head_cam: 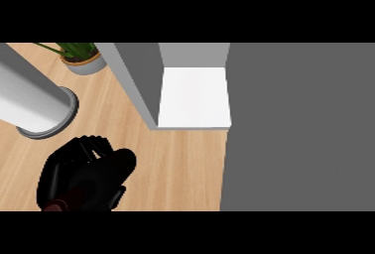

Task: Pick up the wine, place it into the cabinet and close the cabinet

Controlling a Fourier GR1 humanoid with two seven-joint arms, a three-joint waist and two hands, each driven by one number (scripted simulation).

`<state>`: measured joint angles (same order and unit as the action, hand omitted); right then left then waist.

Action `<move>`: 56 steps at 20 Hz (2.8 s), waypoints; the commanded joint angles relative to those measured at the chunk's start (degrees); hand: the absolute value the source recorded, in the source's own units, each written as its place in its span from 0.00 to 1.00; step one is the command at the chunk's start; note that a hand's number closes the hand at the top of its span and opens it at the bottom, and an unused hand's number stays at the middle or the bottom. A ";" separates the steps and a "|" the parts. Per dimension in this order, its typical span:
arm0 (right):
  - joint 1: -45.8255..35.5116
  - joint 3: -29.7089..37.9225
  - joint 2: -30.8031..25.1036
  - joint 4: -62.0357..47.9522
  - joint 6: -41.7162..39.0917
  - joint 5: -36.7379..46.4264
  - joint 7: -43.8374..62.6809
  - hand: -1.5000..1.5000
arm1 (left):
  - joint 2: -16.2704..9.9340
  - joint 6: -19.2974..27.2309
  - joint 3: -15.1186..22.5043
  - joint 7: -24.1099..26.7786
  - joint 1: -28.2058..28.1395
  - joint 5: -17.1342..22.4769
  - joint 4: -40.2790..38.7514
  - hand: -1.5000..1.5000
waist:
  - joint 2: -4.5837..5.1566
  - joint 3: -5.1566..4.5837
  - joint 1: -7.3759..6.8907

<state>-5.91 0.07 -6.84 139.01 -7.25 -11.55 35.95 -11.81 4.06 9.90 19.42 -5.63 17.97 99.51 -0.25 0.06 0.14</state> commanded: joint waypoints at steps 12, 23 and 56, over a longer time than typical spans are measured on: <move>4.64 2.40 0.22 7.61 -1.27 -6.37 0.57 0.00 | 10.43 12.62 11.65 -22.12 12.47 -8.92 9.81 1.00 | 0.13 0.00 0.67; 2.89 3.80 -0.14 4.50 -2.41 -8.04 0.41 0.00 | 11.79 30.41 20.06 -27.86 28.30 -15.00 3.36 1.00 | 0.15 -0.01 0.50; 0.44 2.31 0.06 6.64 -1.48 -4.97 2.94 0.00 | 11.81 37.74 20.00 -7.68 34.90 -3.48 -23.59 1.00 | 0.19 -0.08 0.31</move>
<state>-4.39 2.79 -6.54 138.63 -10.50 -13.15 34.15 -0.01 42.56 30.37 10.80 29.67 16.15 78.92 -0.04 0.00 0.80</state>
